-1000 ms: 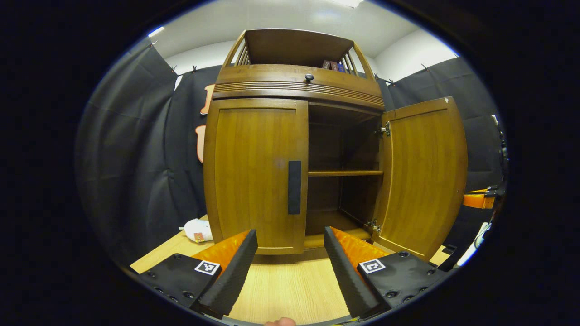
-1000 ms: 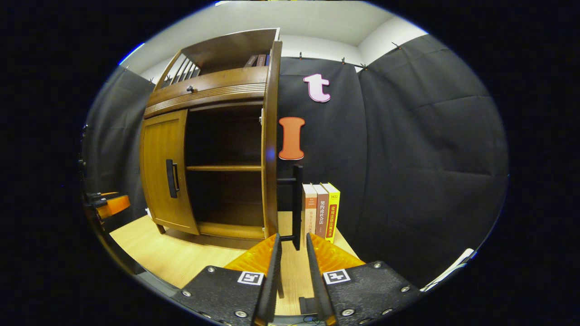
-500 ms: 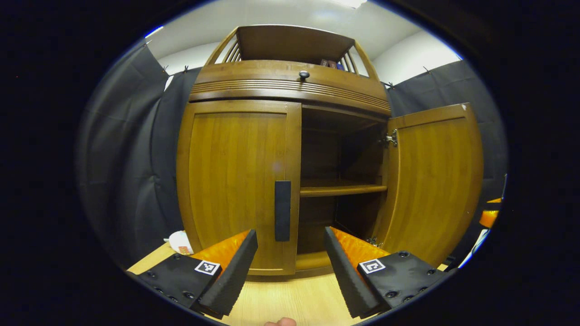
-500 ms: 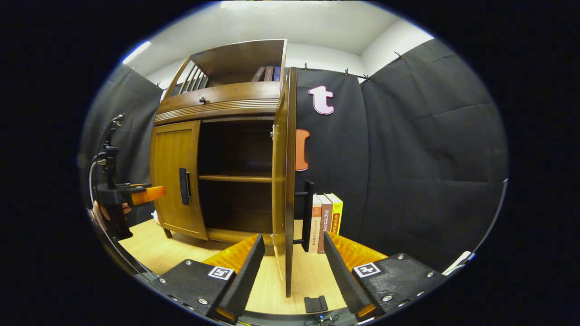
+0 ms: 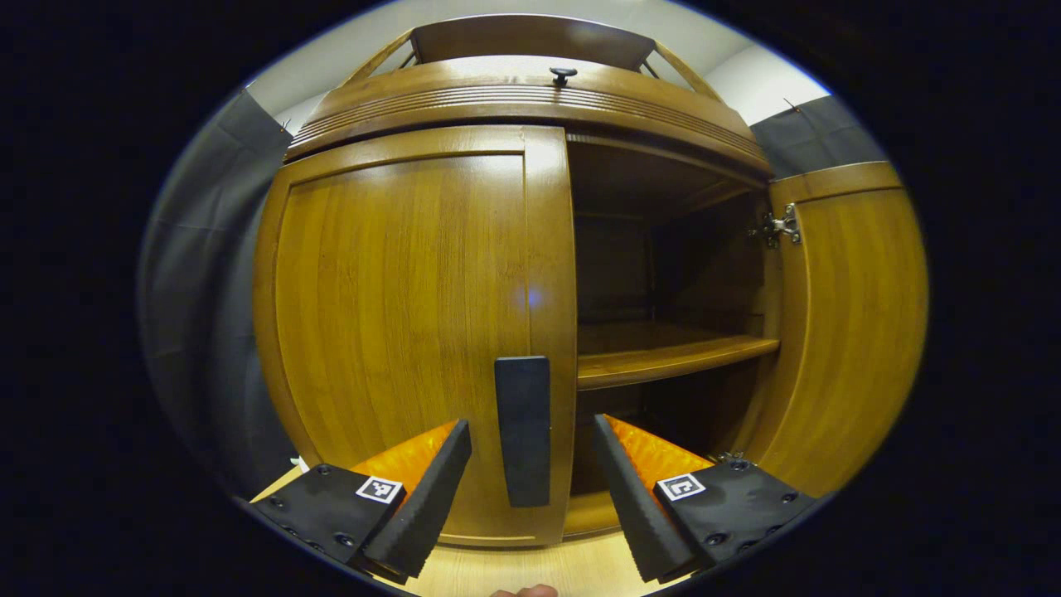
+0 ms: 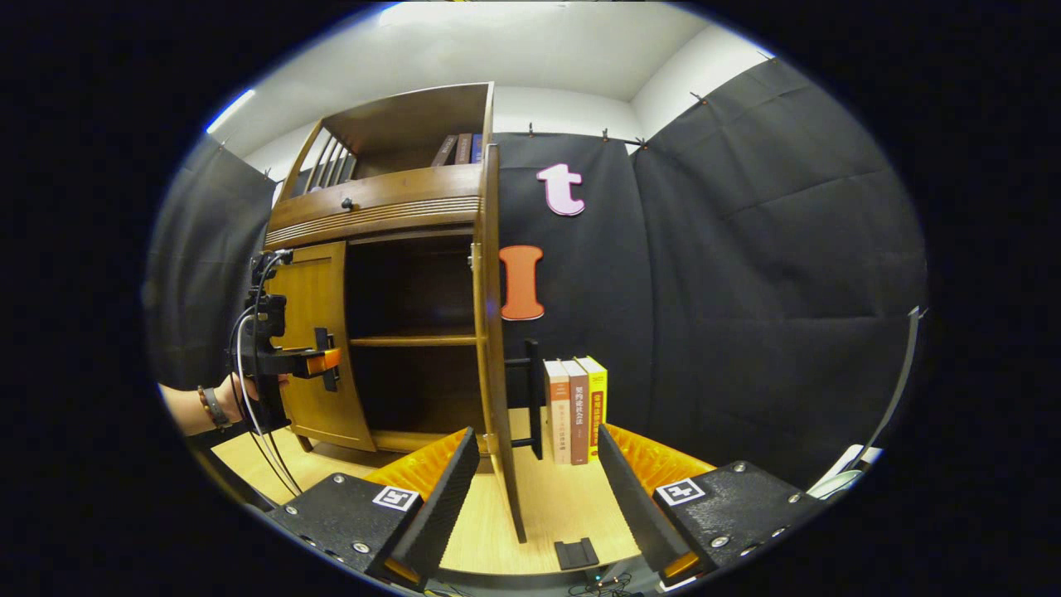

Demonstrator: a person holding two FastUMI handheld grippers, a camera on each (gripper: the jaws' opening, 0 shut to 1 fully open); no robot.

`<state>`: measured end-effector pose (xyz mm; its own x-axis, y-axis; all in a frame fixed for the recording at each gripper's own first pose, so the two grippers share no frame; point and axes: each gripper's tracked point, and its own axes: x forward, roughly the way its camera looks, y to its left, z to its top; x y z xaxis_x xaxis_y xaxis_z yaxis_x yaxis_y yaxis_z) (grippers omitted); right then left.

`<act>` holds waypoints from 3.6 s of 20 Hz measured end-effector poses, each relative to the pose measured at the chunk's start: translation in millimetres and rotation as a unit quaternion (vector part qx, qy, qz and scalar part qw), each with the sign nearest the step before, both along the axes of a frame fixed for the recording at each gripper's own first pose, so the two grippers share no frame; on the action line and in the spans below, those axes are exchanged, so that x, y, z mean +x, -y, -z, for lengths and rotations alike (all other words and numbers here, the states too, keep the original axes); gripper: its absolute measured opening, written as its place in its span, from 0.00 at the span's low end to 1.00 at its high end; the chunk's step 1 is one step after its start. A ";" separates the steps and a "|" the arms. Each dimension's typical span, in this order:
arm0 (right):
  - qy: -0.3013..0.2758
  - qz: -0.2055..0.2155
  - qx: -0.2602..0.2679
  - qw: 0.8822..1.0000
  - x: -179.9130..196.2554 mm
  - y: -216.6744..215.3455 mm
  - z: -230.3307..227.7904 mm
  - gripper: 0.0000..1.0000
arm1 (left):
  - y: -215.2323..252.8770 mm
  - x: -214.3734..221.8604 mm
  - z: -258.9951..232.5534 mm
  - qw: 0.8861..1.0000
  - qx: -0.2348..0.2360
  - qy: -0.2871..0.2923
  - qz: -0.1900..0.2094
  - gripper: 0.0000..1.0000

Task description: Open the right door of the double-door shoe cabinet with the right hand, and open the left door with the left hand.

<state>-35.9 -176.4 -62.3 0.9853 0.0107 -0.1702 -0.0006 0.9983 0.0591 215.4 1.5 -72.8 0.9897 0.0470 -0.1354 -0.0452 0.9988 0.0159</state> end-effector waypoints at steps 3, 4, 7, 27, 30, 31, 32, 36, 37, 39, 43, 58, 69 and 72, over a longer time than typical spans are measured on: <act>0.002 0.018 -0.012 1.000 -4.8 16.1 -3.8 0.82 | -9.4 10.9 -0.2 1.000 0.017 0.006 -0.007 0.87; 0.003 0.023 -0.014 1.000 -5.3 20.6 -5.2 0.85 | -13.2 15.5 -2.9 1.000 0.024 0.010 -0.008 0.79; 0.010 0.032 -0.018 0.999 -5.4 27.1 -11.5 0.92 | -0.7 18.2 -0.5 1.000 0.011 0.009 0.024 0.55; 0.020 -0.036 -0.014 0.999 18.5 -51.0 -8.1 0.89 | -92.9 -185.8 -29.5 0.999 -0.002 0.006 -0.047 0.37; 0.021 -0.041 -0.007 0.999 19.7 -60.1 -5.3 0.89 | -111.6 -206.4 -28.7 0.998 -0.008 0.008 -0.069 0.37; 0.021 -0.043 -0.007 0.999 20.0 -62.5 -4.8 0.89 | -114.3 -211.9 -29.7 0.997 -0.013 0.008 -0.070 0.35; 0.020 -0.043 -0.009 0.999 19.9 -64.1 -3.8 0.89 | -119.4 -216.9 -30.5 0.997 -0.013 0.011 -0.072 0.35; 0.016 -0.041 -0.013 0.999 17.9 -66.5 -1.1 0.88 | -155.1 -228.9 -29.1 0.996 0.010 0.009 -0.092 0.36; 0.016 -0.040 -0.014 0.999 17.5 -66.5 -1.8 0.88 | -164.0 -232.5 -30.6 0.994 0.014 0.013 -0.104 0.38; 0.015 -0.038 -0.015 0.999 16.9 -66.6 -1.1 0.88 | -176.2 -234.6 -30.9 0.995 0.011 0.014 -0.102 0.25; 0.017 -0.040 -0.017 0.999 17.9 -70.7 -4.4 0.88 | -202.1 -240.9 -23.9 0.997 0.016 0.008 -0.080 0.29; 0.010 -0.062 -0.013 0.998 26.9 -104.1 -4.3 0.88 | -236.6 -320.5 -60.5 0.989 -0.006 0.045 -0.141 0.81; 0.013 -0.059 -0.002 0.998 18.2 -108.5 -2.8 0.89 | -133.5 -277.0 -65.6 0.996 -0.015 0.060 -0.060 0.97; 0.014 -0.060 -0.002 0.998 16.6 -110.4 -3.8 0.88 | -123.9 -268.8 -65.2 0.997 -0.022 0.060 -0.052 0.97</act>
